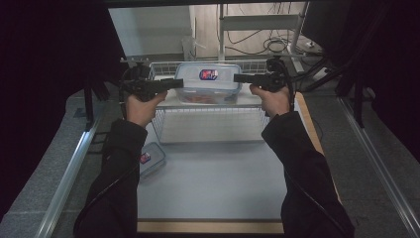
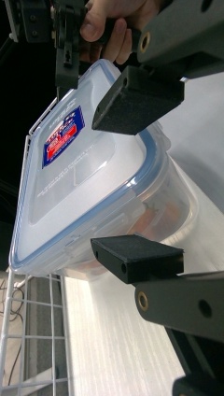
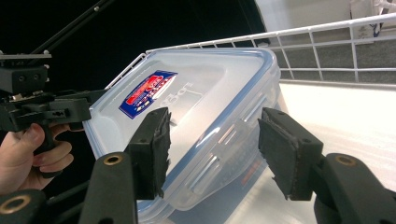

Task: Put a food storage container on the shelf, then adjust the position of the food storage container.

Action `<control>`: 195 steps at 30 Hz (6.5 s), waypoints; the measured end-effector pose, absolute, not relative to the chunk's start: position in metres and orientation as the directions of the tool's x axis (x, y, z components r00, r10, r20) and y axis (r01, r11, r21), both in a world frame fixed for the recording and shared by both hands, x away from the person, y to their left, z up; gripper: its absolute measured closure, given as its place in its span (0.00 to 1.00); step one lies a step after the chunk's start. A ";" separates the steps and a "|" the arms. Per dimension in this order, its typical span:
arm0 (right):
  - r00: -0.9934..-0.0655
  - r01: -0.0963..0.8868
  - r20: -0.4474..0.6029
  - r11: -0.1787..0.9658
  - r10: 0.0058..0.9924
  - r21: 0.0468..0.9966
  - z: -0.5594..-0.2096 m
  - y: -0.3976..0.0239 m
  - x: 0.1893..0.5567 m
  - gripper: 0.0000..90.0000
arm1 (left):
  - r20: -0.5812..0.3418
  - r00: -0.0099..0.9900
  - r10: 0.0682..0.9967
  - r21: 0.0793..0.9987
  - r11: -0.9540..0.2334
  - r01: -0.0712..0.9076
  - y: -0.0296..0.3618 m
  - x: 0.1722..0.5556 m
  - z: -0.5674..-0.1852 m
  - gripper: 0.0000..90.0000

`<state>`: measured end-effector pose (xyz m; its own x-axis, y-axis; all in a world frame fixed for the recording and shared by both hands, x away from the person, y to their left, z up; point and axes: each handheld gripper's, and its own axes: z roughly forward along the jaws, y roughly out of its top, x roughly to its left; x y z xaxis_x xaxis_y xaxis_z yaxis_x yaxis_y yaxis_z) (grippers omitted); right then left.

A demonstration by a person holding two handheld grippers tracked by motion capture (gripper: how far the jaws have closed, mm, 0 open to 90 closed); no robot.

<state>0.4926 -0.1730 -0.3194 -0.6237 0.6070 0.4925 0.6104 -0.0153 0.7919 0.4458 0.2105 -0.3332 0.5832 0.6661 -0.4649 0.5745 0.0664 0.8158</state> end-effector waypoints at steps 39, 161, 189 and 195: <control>-0.773 0.356 0.111 0.281 0.625 0.891 -0.335 -0.157 0.415 1.00 | -0.169 0.698 0.696 0.913 -0.157 0.377 0.191 0.381 -0.352 0.98; -0.793 0.389 0.038 0.459 0.608 0.798 -0.499 -0.201 0.300 0.03 | 0.058 0.627 0.777 0.808 -0.405 0.427 0.170 0.236 -0.504 0.08; -0.793 0.433 0.094 0.449 0.601 0.782 -0.502 -0.201 0.306 0.07 | -0.055 0.240 0.969 0.805 -0.099 0.585 0.310 0.271 -0.495 1.00; -0.799 0.424 0.077 0.468 0.596 0.776 -0.503 -0.199 0.305 0.08 | -0.078 0.187 0.979 0.767 -0.061 0.639 0.326 0.290 -0.516 0.99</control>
